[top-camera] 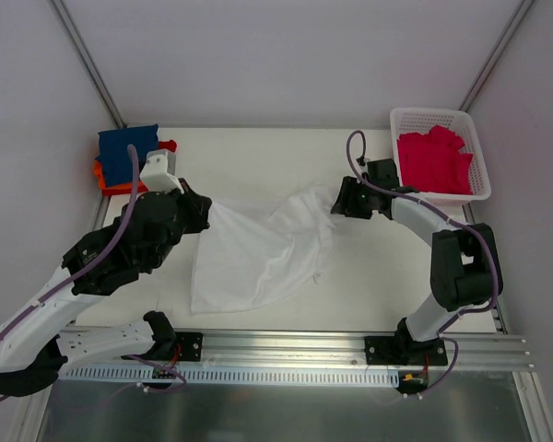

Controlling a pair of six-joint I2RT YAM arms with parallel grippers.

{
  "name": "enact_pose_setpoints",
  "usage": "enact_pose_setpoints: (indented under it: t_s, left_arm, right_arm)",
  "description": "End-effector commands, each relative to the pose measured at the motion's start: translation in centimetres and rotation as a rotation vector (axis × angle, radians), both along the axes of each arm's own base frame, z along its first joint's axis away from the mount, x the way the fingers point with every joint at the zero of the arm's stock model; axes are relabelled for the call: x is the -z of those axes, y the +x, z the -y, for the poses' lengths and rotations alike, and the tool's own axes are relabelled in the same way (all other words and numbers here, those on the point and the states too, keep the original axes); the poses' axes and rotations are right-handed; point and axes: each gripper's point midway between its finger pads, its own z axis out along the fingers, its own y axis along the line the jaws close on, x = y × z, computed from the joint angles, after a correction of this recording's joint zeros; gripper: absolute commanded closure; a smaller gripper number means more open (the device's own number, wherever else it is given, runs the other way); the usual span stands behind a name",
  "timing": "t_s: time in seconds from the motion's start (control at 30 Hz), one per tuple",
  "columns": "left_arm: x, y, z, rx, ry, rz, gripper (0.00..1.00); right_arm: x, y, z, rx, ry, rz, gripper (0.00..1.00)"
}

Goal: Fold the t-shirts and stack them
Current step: Flatten the tshirt out

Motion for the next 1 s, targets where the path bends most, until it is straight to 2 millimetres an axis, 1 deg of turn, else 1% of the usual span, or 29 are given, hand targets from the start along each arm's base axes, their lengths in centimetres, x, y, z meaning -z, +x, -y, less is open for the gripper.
enact_pose_setpoints:
  t_s: [0.0,0.07,0.1,0.13,0.23,0.27,0.33,0.37,0.43,0.47,0.57,0.6,0.7,0.73,0.83,0.97]
  left_arm:
    - [-1.1,-0.1,-1.3,-0.005,0.068,0.050,1.00]
    - [-0.5,0.0,-1.3,-0.013,0.073,0.041,1.00]
    - [0.3,0.0,-1.2,-0.014,0.082,0.027,1.00]
    - [0.6,0.0,-1.1,-0.013,0.082,0.021,1.00]
    - [1.8,-0.1,-0.8,-0.007,0.089,-0.005,1.00]
    - [2.0,-0.1,-0.7,-0.006,0.089,-0.009,1.00]
    - [2.6,-0.1,-0.5,-0.003,0.090,-0.022,1.00]
    - [2.7,-0.1,-0.5,0.000,0.091,-0.026,1.00]
    - [3.2,-0.1,-0.3,0.000,0.095,-0.037,1.00]
    - [3.5,-0.1,-0.2,0.001,0.097,-0.043,1.00]
    - [3.8,-0.1,-0.1,0.006,0.100,-0.052,1.00]
    - [4.0,-0.1,-0.1,0.005,0.101,-0.054,1.00]
    - [4.2,-0.1,-0.1,0.002,0.107,-0.056,1.00]
    - [4.3,0.0,-0.1,0.000,0.109,-0.058,1.00]
    - [4.6,0.1,-0.1,-0.006,0.120,-0.062,1.00]
    - [4.9,0.2,0.0,-0.010,0.133,-0.067,1.00]
  right_arm:
    - [-2.0,1.6,-1.4,-0.021,0.037,0.069,0.46]
    - [-2.1,1.9,-1.8,-0.027,0.036,0.075,0.46]
    - [-2.2,2.1,-1.8,-0.030,0.033,0.078,0.46]
    - [-2.4,2.3,-1.8,-0.030,0.031,0.085,0.46]
    - [-3.7,3.5,-2.1,-0.034,0.027,0.116,0.46]
    - [-4.3,4.4,-2.3,-0.035,0.028,0.133,0.46]
    - [-4.6,5.4,-2.8,-0.039,0.037,0.144,0.46]
    - [-4.6,6.5,-3.5,-0.049,0.050,0.151,0.46]
    - [-4.5,7.4,-4.4,-0.058,0.070,0.145,0.49]
    - [-4.2,8.4,-5.2,-0.073,0.084,0.144,0.52]
    - [-3.7,9.7,-6.9,-0.102,0.100,0.133,0.53]
    - [-3.3,10.8,-7.5,-0.108,0.102,0.134,0.53]
    - [-2.5,11.5,-8.8,-0.127,0.105,0.110,0.53]
    - [-2.3,12.0,-9.4,-0.133,0.109,0.112,0.53]
    - [-1.7,12.7,-10.3,-0.147,0.110,0.108,0.53]
    - [-1.2,13.4,-10.8,-0.154,0.105,0.100,0.54]
